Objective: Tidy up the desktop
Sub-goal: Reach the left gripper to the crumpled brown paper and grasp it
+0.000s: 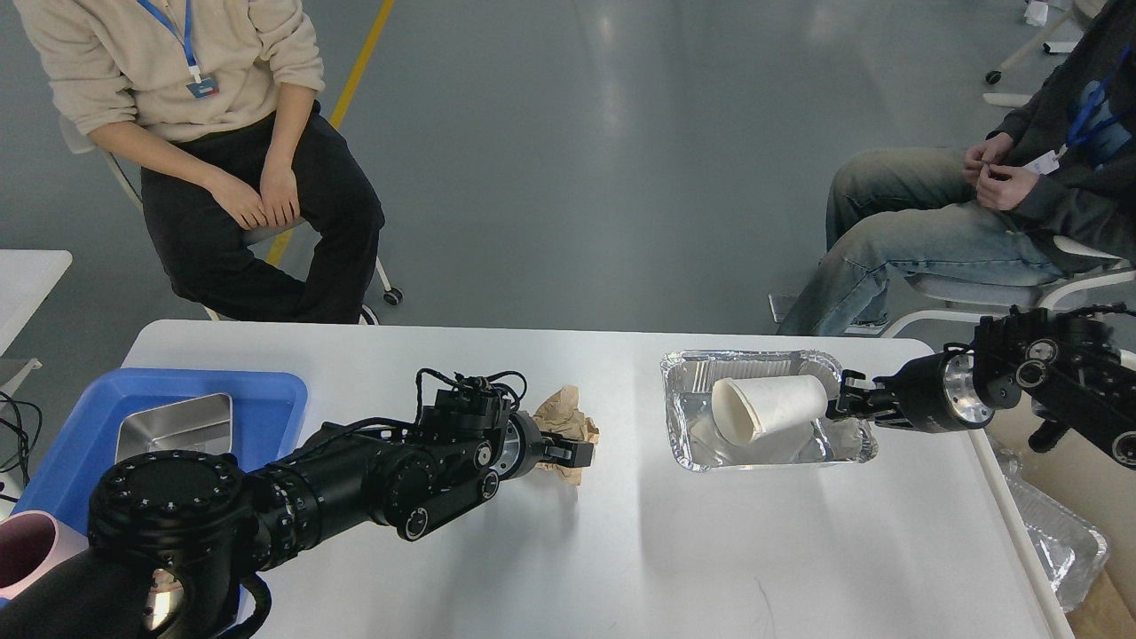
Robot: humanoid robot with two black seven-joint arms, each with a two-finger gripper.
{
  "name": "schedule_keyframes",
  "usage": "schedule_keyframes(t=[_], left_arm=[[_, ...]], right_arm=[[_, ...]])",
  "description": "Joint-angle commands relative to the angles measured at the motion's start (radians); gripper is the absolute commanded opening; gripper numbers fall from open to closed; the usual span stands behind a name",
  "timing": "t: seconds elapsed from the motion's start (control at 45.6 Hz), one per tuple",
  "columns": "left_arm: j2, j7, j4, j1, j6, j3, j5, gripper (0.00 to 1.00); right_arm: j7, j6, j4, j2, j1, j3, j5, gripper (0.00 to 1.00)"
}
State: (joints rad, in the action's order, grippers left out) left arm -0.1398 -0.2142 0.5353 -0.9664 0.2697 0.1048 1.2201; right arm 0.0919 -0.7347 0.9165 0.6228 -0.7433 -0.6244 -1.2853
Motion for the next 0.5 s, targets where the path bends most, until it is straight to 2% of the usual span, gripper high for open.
schedule_keyframes(t=[0.0,0.153,0.329,0.417,0.482], left_arm=[[-0.003,-0.005,0.0,0.0,0.006,0.004,0.001,0.73],[-0.012,-0.037,0.0,-0.002,0.014,0.004,0.001,0.65],[-0.017,-0.04,0.002,0.0,0.014,0.004,-0.004,0.61],[-0.021,-0.04,0.0,0.0,0.017,0.004,-0.007,0.47],[-0.021,-0.04,0.002,0.0,0.019,0.004,-0.005,0.27]], right_arm=[[0.0,0.0,0.002,0.001,0.005,-0.008,0.0,0.0],[0.0,0.0,0.002,0.001,0.01,-0.009,0.0,0.0],[0.0,0.0,0.002,0.001,0.012,-0.012,0.001,0.0],[0.0,0.0,0.002,0.001,0.012,-0.02,0.001,0.0],[0.0,0.0,0.002,0.001,0.012,-0.021,0.001,0.0]])
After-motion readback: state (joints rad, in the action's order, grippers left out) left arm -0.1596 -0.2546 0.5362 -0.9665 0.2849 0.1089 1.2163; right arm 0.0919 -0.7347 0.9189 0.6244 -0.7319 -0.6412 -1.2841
